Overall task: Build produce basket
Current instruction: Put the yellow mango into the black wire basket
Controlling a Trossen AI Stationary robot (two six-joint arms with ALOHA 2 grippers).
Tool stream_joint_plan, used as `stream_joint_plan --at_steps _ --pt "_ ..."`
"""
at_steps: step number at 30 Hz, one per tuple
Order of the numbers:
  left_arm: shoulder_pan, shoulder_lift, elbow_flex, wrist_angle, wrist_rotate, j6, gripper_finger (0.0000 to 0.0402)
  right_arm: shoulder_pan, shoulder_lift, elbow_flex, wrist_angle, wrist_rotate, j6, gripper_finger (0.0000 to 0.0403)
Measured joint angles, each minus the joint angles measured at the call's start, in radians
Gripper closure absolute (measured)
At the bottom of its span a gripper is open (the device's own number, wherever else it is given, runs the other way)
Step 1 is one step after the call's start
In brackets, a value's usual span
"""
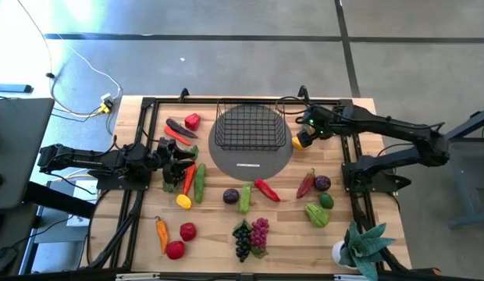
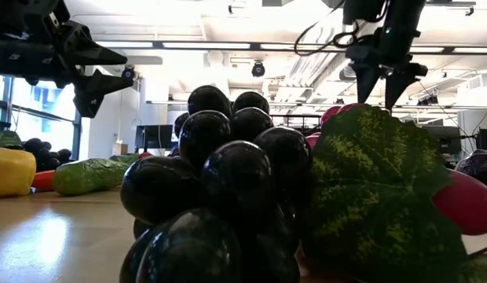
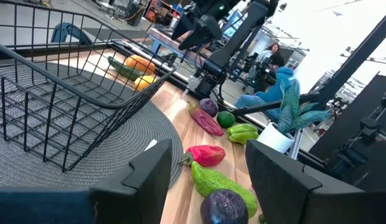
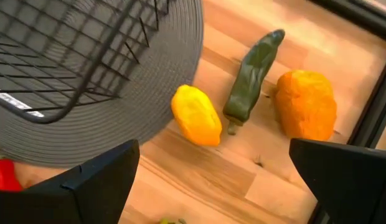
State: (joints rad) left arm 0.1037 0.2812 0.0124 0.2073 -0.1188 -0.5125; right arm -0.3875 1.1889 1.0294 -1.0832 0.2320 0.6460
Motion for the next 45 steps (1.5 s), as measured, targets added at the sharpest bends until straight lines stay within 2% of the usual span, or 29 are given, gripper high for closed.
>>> stream_joint_plan --at_steps 10,15,21,24,29,38,45 --pt "0.000 0.000 0.000 0.000 0.000 0.000 0.0206 -0.034 0.117 0.000 -0.001 -0.007 -0.017 0.0004" --pt "0.000 0.000 0.000 0.000 0.001 0.000 0.0206 -0.048 0.176 0.000 -0.001 -0.058 -0.014 0.0004" --pt "0.000 0.000 0.000 0.000 0.002 0.000 0.0206 -0.074 0.238 0.000 -0.005 -0.059 0.099 0.0004" --pt "0.000 0.000 0.000 0.000 0.002 0.000 0.0206 -0.107 0.264 0.000 0.001 -0.022 0.136 0.0004" --pt "0.000 0.000 0.000 0.000 0.001 0.000 0.0206 -0.180 0.292 0.000 0.053 -0.022 0.132 0.0004" --pt "0.000 0.000 0.000 -0.001 0.001 0.000 0.0206 -0.319 0.297 0.000 0.187 -0.093 0.113 0.0004" --pt "0.000 0.000 0.000 -0.001 0.001 0.000 0.0206 -0.382 0.299 0.000 0.286 -0.131 0.150 0.0004"
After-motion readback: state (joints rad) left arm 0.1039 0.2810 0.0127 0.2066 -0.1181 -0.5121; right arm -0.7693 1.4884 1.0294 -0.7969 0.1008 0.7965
